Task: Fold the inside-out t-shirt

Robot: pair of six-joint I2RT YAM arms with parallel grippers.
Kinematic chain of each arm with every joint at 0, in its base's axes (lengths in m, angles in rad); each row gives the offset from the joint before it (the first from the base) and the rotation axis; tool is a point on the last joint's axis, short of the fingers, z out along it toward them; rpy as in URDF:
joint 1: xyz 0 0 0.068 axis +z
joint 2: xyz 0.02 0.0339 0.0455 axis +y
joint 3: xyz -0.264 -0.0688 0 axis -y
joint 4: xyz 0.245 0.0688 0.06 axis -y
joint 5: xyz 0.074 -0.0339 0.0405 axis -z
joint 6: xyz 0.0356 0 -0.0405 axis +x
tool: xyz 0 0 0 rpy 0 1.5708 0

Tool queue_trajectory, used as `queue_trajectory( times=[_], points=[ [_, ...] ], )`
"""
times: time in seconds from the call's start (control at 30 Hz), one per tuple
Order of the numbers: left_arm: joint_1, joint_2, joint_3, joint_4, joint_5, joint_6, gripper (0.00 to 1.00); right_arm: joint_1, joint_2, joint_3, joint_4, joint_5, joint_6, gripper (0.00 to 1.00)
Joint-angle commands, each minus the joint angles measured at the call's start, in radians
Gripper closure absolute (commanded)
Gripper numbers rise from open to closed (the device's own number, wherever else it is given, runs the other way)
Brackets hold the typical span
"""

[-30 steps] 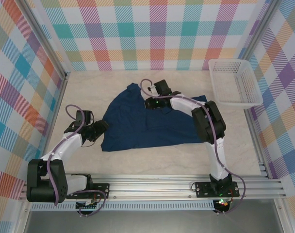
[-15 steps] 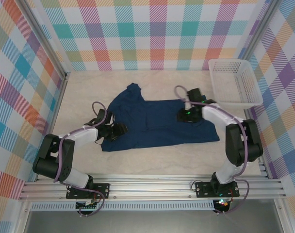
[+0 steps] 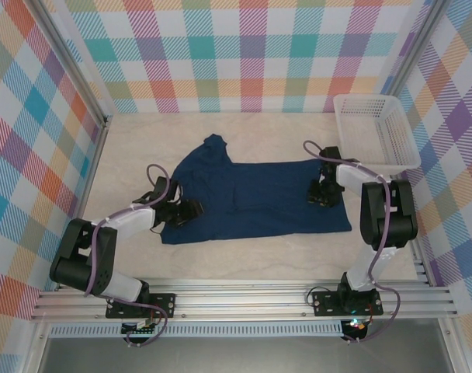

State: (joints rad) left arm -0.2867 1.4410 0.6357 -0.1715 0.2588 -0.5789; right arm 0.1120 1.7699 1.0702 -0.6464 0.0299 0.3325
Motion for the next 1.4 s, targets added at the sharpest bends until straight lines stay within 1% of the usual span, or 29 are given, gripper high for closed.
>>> queue_trajectory(
  times=[0.0,0.1,0.17,0.23,0.3,0.33,0.4,0.5,0.57,0.7,0.83,1.0,1.27,1.37],
  points=[
    [0.003,-0.025,-0.091,-0.173,-0.016,0.012,0.42,0.026,-0.056,-0.101,-0.155,0.022,0.059,0.59],
    [0.003,-0.105,-0.134,-0.208,-0.023,-0.012,0.42,0.078,-0.126,-0.151,-0.183,0.041,0.092,0.58],
    [0.003,-0.165,-0.121,-0.243,-0.041,-0.012,0.42,0.09,-0.18,-0.153,-0.172,0.043,0.083,0.56],
    [0.003,-0.225,-0.078,-0.256,-0.071,-0.007,0.41,0.086,-0.223,-0.113,-0.134,0.103,0.052,0.52],
    [0.003,-0.256,-0.029,-0.233,-0.11,-0.002,0.41,0.073,-0.22,-0.053,-0.086,0.139,0.016,0.49],
    [0.003,-0.26,-0.006,-0.212,-0.135,-0.002,0.41,0.058,-0.201,-0.026,-0.054,0.152,-0.001,0.47],
    [0.006,-0.251,0.037,-0.15,-0.18,0.006,0.41,0.026,-0.133,0.046,-0.035,0.186,-0.03,0.45],
    [0.021,-0.207,0.091,-0.043,-0.221,0.008,0.36,0.012,0.004,0.166,-0.047,0.266,-0.077,0.44],
    [0.027,-0.175,0.121,0.0,-0.227,0.025,0.34,0.0,0.082,0.233,-0.057,0.282,-0.096,0.43],
    [0.032,-0.113,0.206,-0.007,-0.233,0.06,0.33,-0.009,0.19,0.336,-0.053,0.297,-0.12,0.42],
    [0.032,-0.095,0.216,0.027,-0.21,0.057,0.33,-0.015,0.282,0.438,-0.082,0.322,-0.138,0.43],
    [0.032,-0.075,0.219,0.024,-0.206,0.062,0.33,-0.031,0.33,0.473,-0.097,0.319,-0.151,0.44],
    [0.032,-0.057,0.236,0.018,-0.205,0.077,0.33,-0.062,0.32,0.447,-0.092,0.311,-0.153,0.46],
    [0.032,-0.052,0.236,0.019,-0.201,0.077,0.33,-0.077,0.327,0.435,-0.089,0.268,-0.151,0.47]
  ],
)
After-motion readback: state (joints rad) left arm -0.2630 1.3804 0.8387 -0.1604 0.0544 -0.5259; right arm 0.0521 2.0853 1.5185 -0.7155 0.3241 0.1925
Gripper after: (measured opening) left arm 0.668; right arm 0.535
